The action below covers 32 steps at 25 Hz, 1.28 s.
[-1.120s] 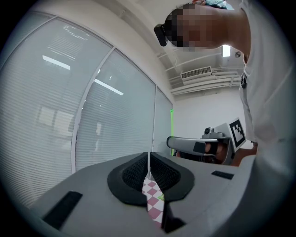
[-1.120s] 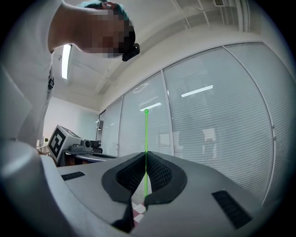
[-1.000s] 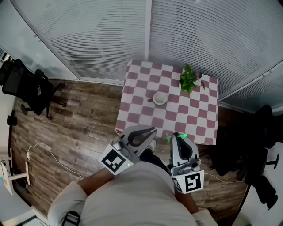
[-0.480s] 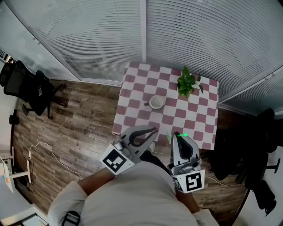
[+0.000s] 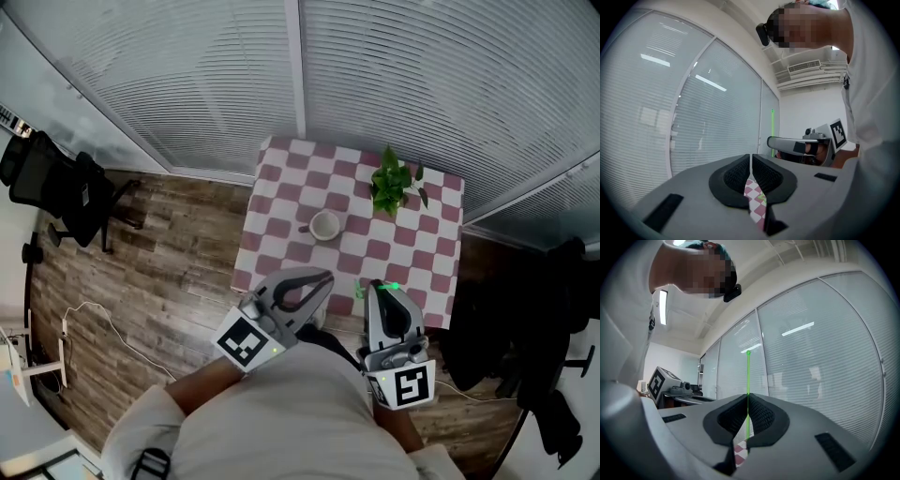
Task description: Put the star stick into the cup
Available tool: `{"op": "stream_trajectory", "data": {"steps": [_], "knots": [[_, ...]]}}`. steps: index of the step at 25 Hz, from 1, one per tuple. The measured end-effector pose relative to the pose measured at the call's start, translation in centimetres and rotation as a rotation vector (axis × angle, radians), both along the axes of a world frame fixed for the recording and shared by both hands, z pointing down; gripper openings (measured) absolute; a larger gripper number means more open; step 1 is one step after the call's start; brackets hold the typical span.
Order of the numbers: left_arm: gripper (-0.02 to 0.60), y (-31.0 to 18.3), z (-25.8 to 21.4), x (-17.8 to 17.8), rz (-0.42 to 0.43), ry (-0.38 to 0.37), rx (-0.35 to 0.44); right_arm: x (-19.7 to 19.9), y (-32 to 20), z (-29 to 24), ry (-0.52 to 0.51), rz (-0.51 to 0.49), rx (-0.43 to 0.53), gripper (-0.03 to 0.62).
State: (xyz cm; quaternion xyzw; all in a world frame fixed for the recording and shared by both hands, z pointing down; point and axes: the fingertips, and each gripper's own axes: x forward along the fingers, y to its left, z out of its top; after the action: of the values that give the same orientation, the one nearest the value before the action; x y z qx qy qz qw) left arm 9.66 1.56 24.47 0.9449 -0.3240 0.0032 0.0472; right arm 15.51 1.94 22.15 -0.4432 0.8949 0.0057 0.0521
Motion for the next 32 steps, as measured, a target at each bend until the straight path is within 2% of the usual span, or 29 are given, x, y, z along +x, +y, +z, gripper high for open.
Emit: {"op": "stream_trajectory", "data": {"steps": [14,32], "knots": [[0.043,-2.8,1.0,1.2,-0.01,0.003,-0.021,1.4,-2.7,0.9,0.002,-0.001,-0.021,0.032],[0.043,-4.0,1.3,-0.7,-0.007,0.002,-0.03,-0.3,-4.3,0.9,-0.008,0.008,-0.018,0.032]]}}
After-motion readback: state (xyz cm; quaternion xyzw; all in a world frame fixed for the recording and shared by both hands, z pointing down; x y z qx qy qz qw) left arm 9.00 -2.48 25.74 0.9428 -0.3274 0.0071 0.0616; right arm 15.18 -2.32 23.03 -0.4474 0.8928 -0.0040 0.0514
